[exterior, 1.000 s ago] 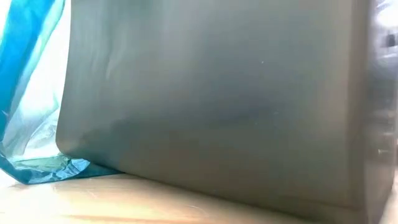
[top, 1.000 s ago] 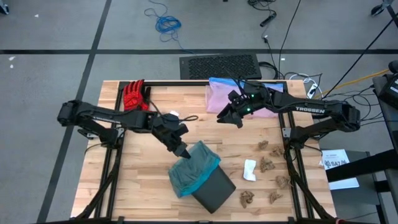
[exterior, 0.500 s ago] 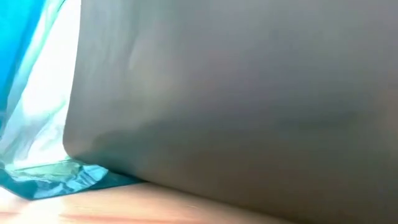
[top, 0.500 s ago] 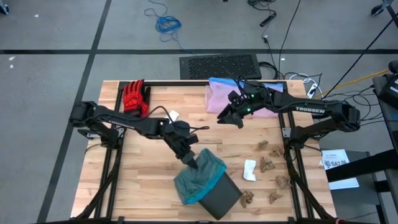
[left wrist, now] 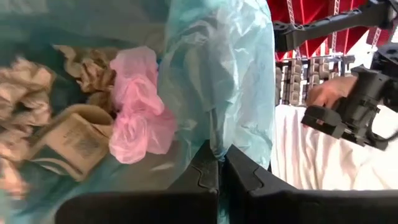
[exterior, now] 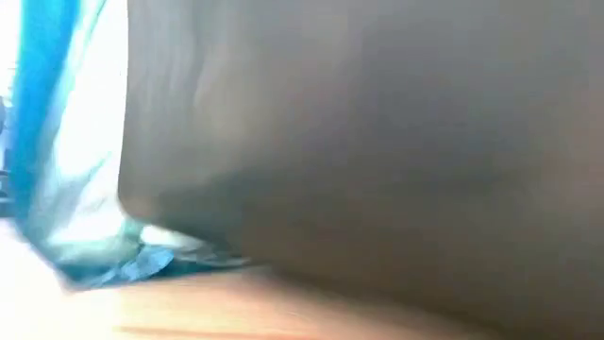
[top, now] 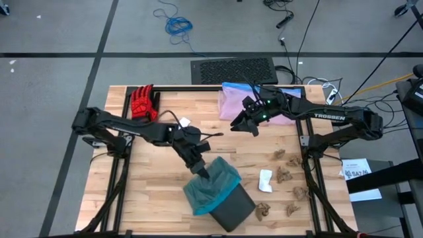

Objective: Place trash/remove bag and relplace
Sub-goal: Adjust the black trash bin, then put the brown napkin into the black trash bin

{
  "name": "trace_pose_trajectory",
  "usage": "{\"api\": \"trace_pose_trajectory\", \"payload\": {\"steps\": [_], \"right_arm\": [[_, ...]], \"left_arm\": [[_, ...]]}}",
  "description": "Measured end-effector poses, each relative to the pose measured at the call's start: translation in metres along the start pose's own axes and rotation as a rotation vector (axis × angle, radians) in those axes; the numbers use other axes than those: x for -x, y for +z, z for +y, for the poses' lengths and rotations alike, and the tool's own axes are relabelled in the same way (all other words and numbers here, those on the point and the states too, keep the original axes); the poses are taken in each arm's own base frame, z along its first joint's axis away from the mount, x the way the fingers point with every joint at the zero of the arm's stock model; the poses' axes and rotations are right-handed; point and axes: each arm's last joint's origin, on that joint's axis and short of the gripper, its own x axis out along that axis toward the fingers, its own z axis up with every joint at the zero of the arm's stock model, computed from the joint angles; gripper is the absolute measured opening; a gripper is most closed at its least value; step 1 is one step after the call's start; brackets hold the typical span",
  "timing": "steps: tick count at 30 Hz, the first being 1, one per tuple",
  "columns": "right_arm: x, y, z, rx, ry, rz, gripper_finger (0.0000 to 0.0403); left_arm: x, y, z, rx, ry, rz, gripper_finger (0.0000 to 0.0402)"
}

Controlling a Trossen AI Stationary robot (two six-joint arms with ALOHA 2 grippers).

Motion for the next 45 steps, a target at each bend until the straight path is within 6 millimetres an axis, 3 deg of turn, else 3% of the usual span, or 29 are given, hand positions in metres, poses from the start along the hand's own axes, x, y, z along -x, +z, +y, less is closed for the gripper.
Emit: {"api": "trace_pose_trajectory", "payload": {"steps": [10, 18, 23, 33, 36, 45], "right_arm": [[0.007, 0.003, 0.006, 0.023, 0.013, -0.035, 0.0164], [0.013, 0.004, 0.010, 0.026, -0.003, -0.066, 0.0164], [0.013, 0.004, 0.010, 0.024, -0.004, -0.064, 0.0164], [0.013, 0.004, 0.010, 0.006, -0.003, -0.064, 0.0164], [0.013, 0.004, 0.010, -0.003, -0.002, -0.064, 0.0164], [0.013, 0.003, 0.010, -0.023, -0.001, -0.057, 0.0164]], "left_arm": [[0.070, 0.000, -0.067, -0.174, 0.320, -0.034, 0.0001], [0.099, -0.003, -0.083, -0.189, 0.557, -0.159, 0.0000], [0.083, 0.004, -0.075, -0.228, 0.595, -0.091, 0.0000], [0.029, 0.029, -0.040, -0.270, 0.671, 0.069, 0.0009], [0.021, 0.035, -0.034, -0.257, 0.653, 0.086, 0.0033], [0.024, 0.041, -0.035, -0.238, 0.503, 0.131, 0.0138]]}}
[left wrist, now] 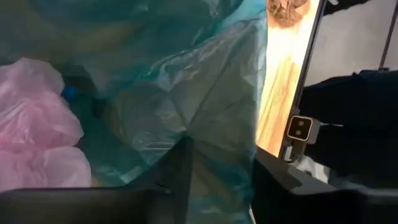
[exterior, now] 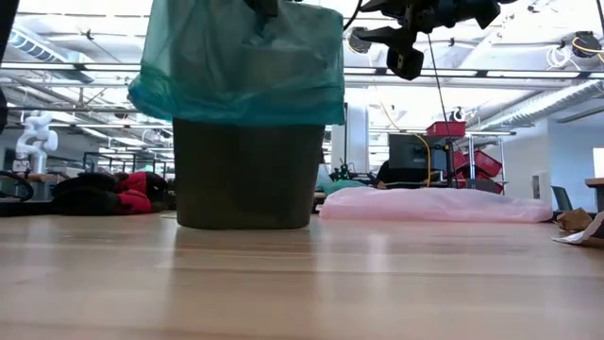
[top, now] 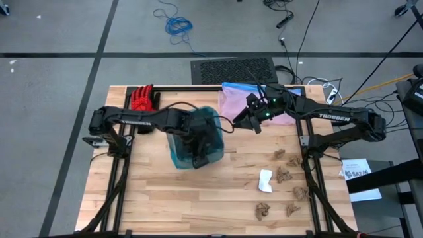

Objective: Place trash/remove bag and relplace
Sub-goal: Put the brown napkin into the black trash bin

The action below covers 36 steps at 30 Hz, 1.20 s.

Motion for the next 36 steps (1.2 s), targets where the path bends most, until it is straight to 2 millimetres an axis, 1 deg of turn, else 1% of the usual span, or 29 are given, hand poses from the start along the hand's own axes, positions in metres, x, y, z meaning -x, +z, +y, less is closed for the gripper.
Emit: {"api": "trace_pose_trajectory", "payload": {"steps": [5, 10, 13, 15, 18, 23, 27, 30, 33, 36], "right_arm": [[0.000, -0.001, 0.001, 0.002, 0.027, 0.022, 0.0165], [0.005, -0.001, 0.005, 0.012, 0.052, 0.023, 0.0165], [0.015, -0.003, 0.011, 0.006, 0.078, 0.039, 0.0165], [0.024, -0.007, 0.016, -0.012, 0.080, 0.069, 0.0165], [0.041, -0.016, 0.022, -0.050, -0.011, 0.176, 0.0165], [0.064, -0.039, 0.028, -0.099, -0.370, 0.464, 0.0165], [0.073, -0.064, 0.024, -0.199, -0.611, 0.678, 0.0165], [0.070, -0.085, 0.017, -0.244, -0.730, 0.756, 0.0165], [0.062, -0.109, 0.004, -0.296, -0.773, 0.799, 0.0165], [0.054, -0.135, -0.009, -0.344, -0.808, 0.832, 0.0169]], "left_arm": [[0.012, 0.006, -0.004, -0.004, -0.019, -0.034, 0.0179], [0.028, 0.012, -0.008, -0.012, -0.036, -0.078, 0.0196], [0.043, 0.014, -0.009, -0.026, -0.036, -0.096, 0.0199], [0.057, 0.015, -0.010, -0.029, -0.029, -0.104, 0.0199], [0.084, 0.017, -0.009, -0.032, 0.002, -0.152, 0.0199], [0.137, 0.017, -0.007, -0.042, 0.104, -0.288, 0.0199], [0.176, 0.013, -0.002, 0.013, 0.216, -0.442, 0.0199], [0.198, 0.007, 0.000, 0.041, 0.288, -0.552, 0.0196], [0.217, -0.003, 0.003, 0.062, 0.376, -0.647, 0.0184], [0.234, -0.013, 0.006, 0.093, 0.455, -0.742, 0.0163]]}}
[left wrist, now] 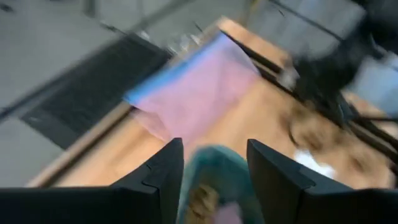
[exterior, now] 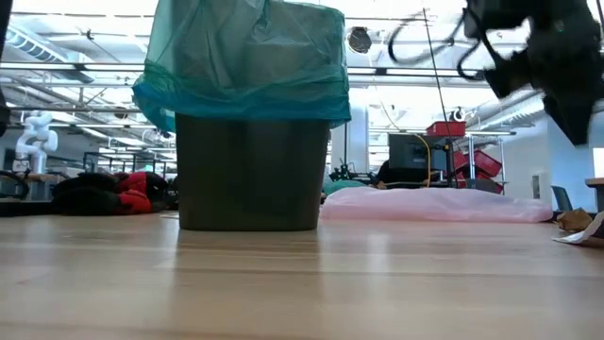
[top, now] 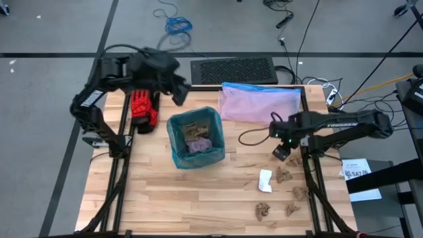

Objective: Place trash/remove bag and relplace
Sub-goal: Put the brown napkin into the black trash bin

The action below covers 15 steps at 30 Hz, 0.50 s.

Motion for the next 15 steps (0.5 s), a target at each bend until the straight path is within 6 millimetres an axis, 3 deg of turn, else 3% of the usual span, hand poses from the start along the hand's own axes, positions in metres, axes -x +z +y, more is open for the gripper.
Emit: {"api": "trace_pose_trajectory", "payload": {"steps": [7, 15], "right_arm": [[-0.048, -0.006, -0.008, -0.091, -0.074, -0.034, 0.0207], [-0.089, -0.004, -0.018, -0.218, -0.026, -0.142, 0.0241]], "left_arm": [[0.023, 0.007, 0.014, 0.032, 0.035, -0.127, 0.0100], [0.010, 0.000, 0.028, 0.017, 0.116, -0.065, 0.0028]]}}
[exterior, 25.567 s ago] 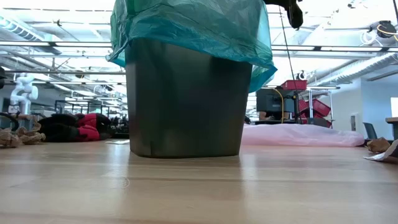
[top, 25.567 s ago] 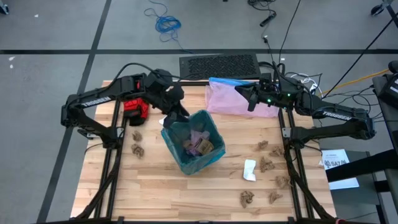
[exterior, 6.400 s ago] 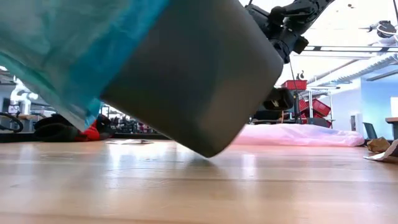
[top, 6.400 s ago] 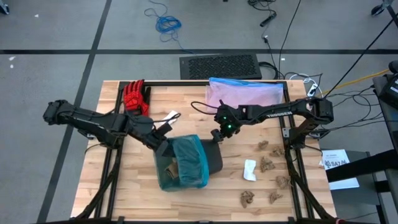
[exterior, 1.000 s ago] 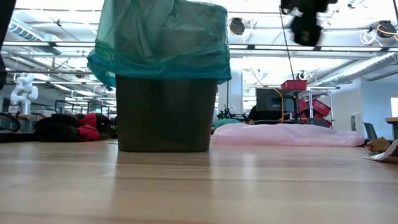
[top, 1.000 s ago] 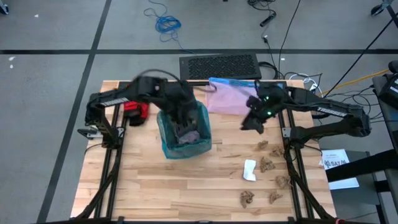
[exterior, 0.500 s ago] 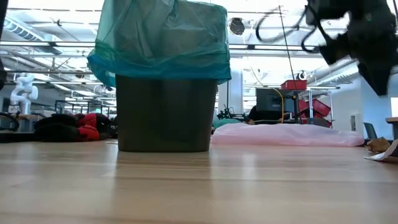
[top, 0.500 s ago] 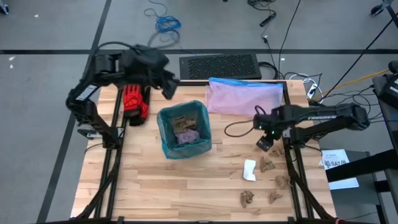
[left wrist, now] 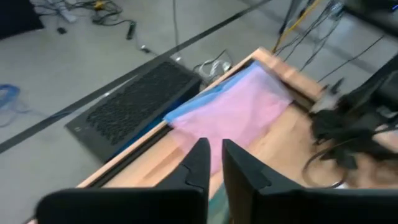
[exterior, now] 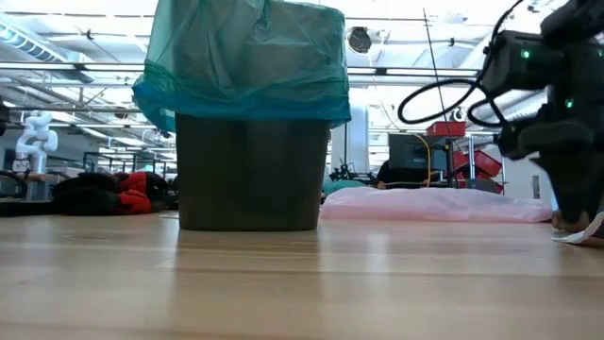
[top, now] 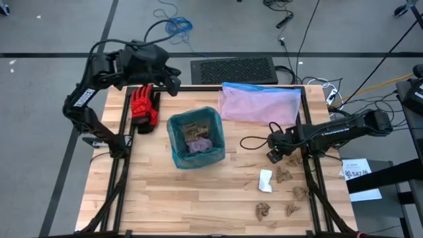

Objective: Place trash/remove bag and relplace
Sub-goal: Put the brown napkin into the black trash bin

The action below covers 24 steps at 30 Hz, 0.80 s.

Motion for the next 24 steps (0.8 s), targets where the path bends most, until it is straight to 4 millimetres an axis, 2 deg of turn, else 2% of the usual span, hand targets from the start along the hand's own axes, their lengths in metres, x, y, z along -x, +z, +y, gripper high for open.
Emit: {"api": "trace_pose_trajectory", "payload": {"steps": [3, 5, 7, 10, 11, 14, 17, 20, 24], "right_arm": [[-0.010, -0.001, -0.003, -0.103, 0.008, -0.013, 0.0225], [-0.011, -0.001, -0.004, -0.150, 0.004, -0.022, 0.0192], [-0.010, 0.001, -0.001, -0.182, 0.013, -0.038, 0.0138], [-0.001, 0.006, 0.007, -0.209, 0.041, -0.066, 0.0035], [0.005, 0.009, 0.012, -0.212, 0.061, -0.091, 0.0019], [0.031, 0.021, 0.030, -0.216, 0.146, -0.171, 0.0010], [0.065, 0.036, 0.048, -0.183, 0.245, -0.259, 0.0003], [0.107, 0.050, 0.064, -0.090, 0.370, -0.365, 0.0002], [0.173, 0.068, 0.090, 0.147, 0.505, -0.552, 0.0001]], "left_arm": [[-0.014, -0.008, 0.006, -0.039, 0.036, 0.043, 0.0005], [-0.024, -0.014, 0.011, -0.075, 0.022, 0.068, 0.0004], [-0.028, -0.019, 0.019, -0.091, -0.019, 0.059, 0.0002], [-0.029, -0.028, 0.033, -0.063, -0.099, -0.010, 0.0002], [-0.029, -0.032, 0.039, -0.049, -0.122, -0.031, 0.0002], [-0.025, -0.045, 0.055, -0.016, -0.198, -0.102, 0.0001], [-0.013, -0.054, 0.063, -0.009, -0.272, -0.190, 0.0001], [-0.001, -0.058, 0.068, -0.007, -0.279, -0.250, 0.0001], [0.005, -0.059, 0.075, 0.022, -0.241, -0.272, 0.0001]]}}
